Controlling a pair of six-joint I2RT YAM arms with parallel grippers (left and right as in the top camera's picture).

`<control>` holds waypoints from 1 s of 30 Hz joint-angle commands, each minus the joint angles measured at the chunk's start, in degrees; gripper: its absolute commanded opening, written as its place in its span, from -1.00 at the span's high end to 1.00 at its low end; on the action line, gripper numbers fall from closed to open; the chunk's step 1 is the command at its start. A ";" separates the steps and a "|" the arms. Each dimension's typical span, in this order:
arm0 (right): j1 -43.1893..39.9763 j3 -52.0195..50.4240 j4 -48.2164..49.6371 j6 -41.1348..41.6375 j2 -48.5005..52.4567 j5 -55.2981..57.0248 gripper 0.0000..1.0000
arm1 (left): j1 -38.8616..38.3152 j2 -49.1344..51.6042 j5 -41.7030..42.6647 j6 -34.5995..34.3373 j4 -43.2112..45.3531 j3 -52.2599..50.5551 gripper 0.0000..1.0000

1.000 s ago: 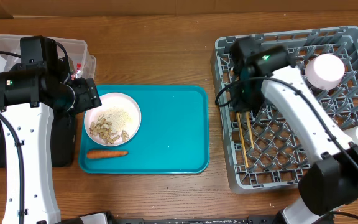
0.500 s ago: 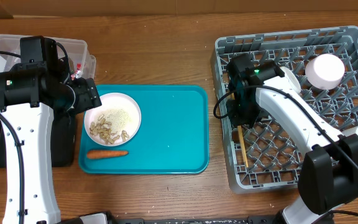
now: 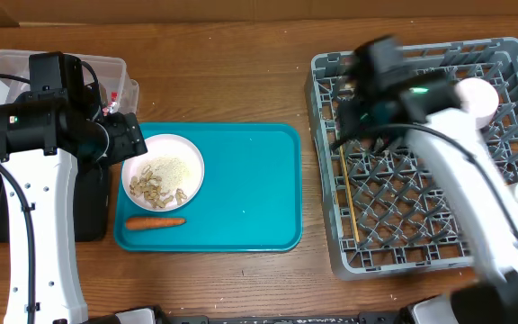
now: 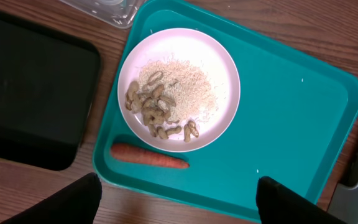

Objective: Sort waste into correct bins and load items into the dishwasher
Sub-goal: 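Grasp the white plate's rim with the left gripper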

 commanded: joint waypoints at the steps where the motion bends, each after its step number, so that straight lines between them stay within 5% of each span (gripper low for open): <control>1: -4.98 4.24 -0.02 3.82 -5.57 0.17 -0.15 | -0.07 -0.33 0.15 -0.15 -0.09 0.85 -0.64; 3: -8.28 4.44 -0.24 3.87 -7.21 -0.68 -0.49 | -0.20 -0.33 1.05 -0.17 -0.07 0.85 -0.64; 7: -15.26 4.44 -5.46 3.61 -8.02 -1.46 -0.77 | -2.32 -0.28 3.08 -0.17 0.68 0.79 -0.64; 15: -24.30 2.05 -11.54 3.43 -7.91 -5.16 -0.82 | -13.62 3.54 2.82 -1.90 2.67 -0.31 -0.64; 30: -24.41 2.05 -11.23 3.41 -7.80 -5.31 -0.82 | -23.32 22.32 0.85 -1.88 3.21 -3.82 -0.61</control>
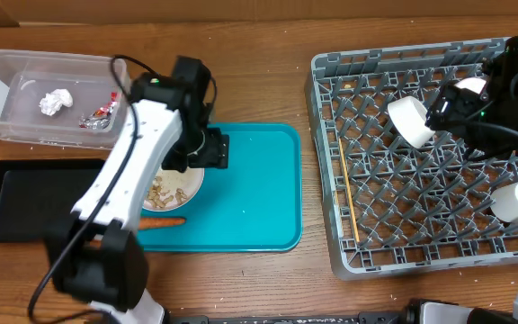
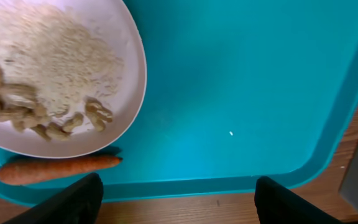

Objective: Sort waste into correct bins and load items into the dishwasher
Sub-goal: 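Grasp the white plate's rim with the left gripper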

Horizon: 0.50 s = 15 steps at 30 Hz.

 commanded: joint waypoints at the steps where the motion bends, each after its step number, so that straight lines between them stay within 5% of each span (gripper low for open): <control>1: -0.11 -0.28 0.28 0.20 0.04 -0.57 -0.82 | -0.76 4.11 -0.83 -0.74 0.20 -0.24 -0.61; 15: -0.11 -0.28 0.31 0.20 0.04 -0.55 -0.82 | -0.85 15.80 -0.79 -0.74 3.67 -0.35 -0.61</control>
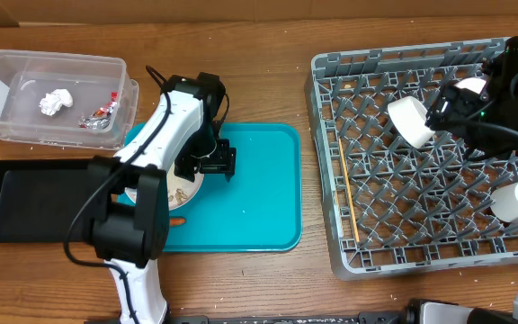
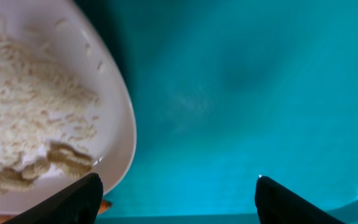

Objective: Sort waste into correct bins and load items into the dishwasher
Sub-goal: 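Grasp the white plate's rim with the left gripper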

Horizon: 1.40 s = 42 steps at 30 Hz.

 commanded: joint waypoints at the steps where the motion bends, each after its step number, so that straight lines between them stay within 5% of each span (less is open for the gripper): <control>1: -0.11 -0.28 0.33 0.17 0.04 -0.52 -0.82 | -0.52 2.23 -0.68 -0.66 0.48 -0.24 -0.61; 15: -0.11 -0.28 0.28 0.17 0.04 -0.52 -0.82 | -0.79 5.05 -2.12 -0.70 4.72 -3.06 -0.56; 17: -0.11 -0.28 0.28 0.17 0.04 -0.55 -0.82 | -0.79 5.05 -2.25 -0.68 5.64 -4.11 -0.47; 21: -0.11 -0.28 0.28 0.17 0.04 -0.55 -0.82 | -0.79 5.05 -3.72 -0.55 6.29 -5.11 0.11; 26: -0.11 -0.28 0.26 0.17 0.04 -0.55 -0.82 | -0.76 5.05 -6.23 -0.52 6.23 -5.11 0.53; 35: -0.11 -0.28 0.26 0.20 0.04 -0.55 -0.82 | -0.79 5.03 -13.68 -0.52 6.27 -4.98 0.92; 42: -0.11 -0.28 0.33 0.17 0.04 -0.52 -0.82 | -0.79 4.96 -14.84 -0.59 5.20 -2.75 0.92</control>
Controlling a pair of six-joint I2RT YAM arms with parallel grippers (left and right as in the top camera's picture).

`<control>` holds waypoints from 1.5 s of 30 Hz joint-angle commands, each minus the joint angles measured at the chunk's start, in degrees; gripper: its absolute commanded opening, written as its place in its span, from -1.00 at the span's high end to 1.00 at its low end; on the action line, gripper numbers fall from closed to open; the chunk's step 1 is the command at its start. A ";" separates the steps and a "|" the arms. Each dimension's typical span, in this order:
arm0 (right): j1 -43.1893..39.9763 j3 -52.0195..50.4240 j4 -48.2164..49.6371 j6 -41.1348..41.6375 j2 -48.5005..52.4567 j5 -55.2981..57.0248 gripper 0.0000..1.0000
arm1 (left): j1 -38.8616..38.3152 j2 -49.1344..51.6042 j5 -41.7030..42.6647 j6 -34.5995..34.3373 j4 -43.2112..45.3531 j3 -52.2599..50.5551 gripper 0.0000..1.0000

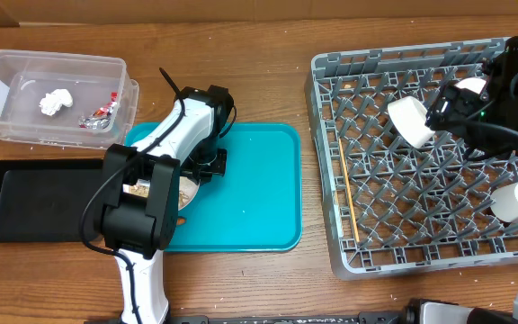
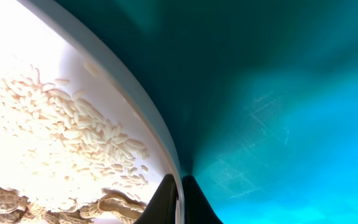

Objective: Sort waste into correct bins and load items into the dishwasher
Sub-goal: 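Grasp the white plate's rim with the left gripper, then tip the plate over the black tray to dump rice and shells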

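A white plate [image 2: 61,81] of rice and peanuts sits on the teal tray [image 2: 278,93]. My left gripper [image 2: 180,199] is shut on the plate's right rim, one finger inside and one outside. In the overhead view the left gripper [image 1: 207,166] is low over the tray [image 1: 259,198], and the arm covers most of the plate [image 1: 187,191] and the carrot. My right gripper [image 1: 443,108] is over the dish rack [image 1: 421,225], holding a tilted white cup [image 1: 409,120] by one end.
A black bin [image 1: 34,198] lies left of the tray. A clear bin [image 1: 25,72] with crumpled paper and a wrapper stands at the back left. The rack holds a chopstick [image 1: 349,193] and two more white cups [image 1: 511,200], [image 1: 470,85].
My left gripper was open, low beside the plate's right edge; now it is shut on that rim. The right arm and its cup have not moved.
My left gripper was open, high over the plate and carrot, while the right arm was blurred at the rack's left. A second later the left gripper was lower by the plate and the right held a cup over the rack. The left came down further and now grips the rim.
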 commanded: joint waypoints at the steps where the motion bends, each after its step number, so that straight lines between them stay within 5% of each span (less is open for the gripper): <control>1: -0.11 -0.28 0.33 0.20 0.04 -0.52 -0.82 | 0.39 1.36 -1.51 -0.37 -0.26 1.29 0.92; 16: -0.11 -0.28 0.26 0.20 0.04 -0.52 -0.82 | 0.42 1.22 -4.15 -5.84 -13.18 14.32 0.92; 32: -0.11 -0.28 -0.15 0.17 0.04 -0.48 -0.82 | 1.29 -10.88 -2.58 -7.28 -18.73 14.71 0.92; 45: -0.11 -0.28 -0.81 0.00 0.04 -0.33 -0.81 | 12.22 -20.22 2.34 -0.11 -21.09 14.62 0.92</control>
